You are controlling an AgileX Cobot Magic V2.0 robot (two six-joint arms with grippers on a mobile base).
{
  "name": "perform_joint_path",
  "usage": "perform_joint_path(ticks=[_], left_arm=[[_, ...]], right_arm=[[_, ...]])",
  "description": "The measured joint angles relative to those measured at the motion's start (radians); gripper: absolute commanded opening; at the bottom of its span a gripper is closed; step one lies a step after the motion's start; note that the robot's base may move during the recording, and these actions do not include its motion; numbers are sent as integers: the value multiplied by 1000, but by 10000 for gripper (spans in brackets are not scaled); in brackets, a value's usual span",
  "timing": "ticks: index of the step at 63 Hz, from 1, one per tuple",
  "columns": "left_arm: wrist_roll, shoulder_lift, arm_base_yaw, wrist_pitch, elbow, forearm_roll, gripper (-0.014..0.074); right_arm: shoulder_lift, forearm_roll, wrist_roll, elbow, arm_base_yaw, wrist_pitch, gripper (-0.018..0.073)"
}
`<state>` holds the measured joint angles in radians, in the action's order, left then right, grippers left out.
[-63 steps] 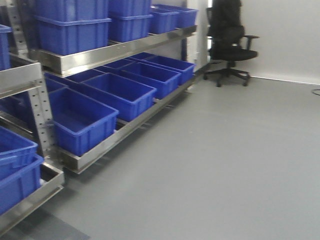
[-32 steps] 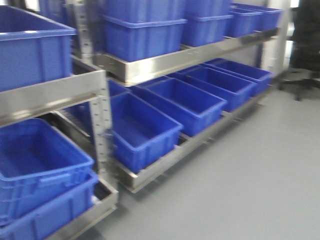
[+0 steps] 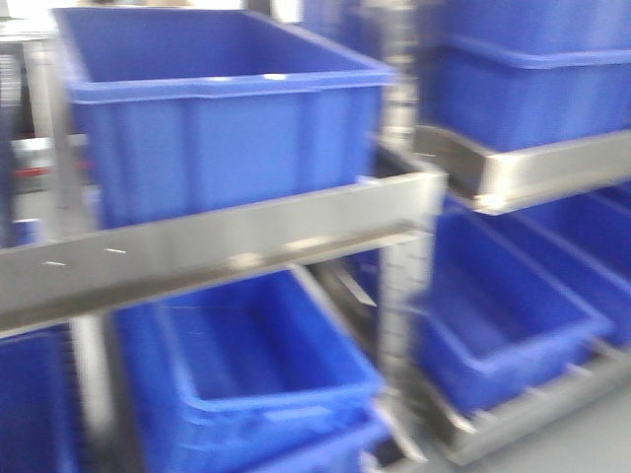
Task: Pick and sort blue part to right shelf
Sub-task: 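Turn the base toward the shelf of blue bins, then position both held blue parts over the open blue bins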
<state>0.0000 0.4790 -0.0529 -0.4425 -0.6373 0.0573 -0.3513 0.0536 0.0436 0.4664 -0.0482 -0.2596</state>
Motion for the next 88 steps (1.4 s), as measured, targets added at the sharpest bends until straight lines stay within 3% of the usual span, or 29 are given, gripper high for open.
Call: perform_joint_path(ticks=[88], left_arm=[[0, 0, 0, 0, 0, 0, 368]], right_arm=[[0, 0, 0, 0, 0, 0, 281]])
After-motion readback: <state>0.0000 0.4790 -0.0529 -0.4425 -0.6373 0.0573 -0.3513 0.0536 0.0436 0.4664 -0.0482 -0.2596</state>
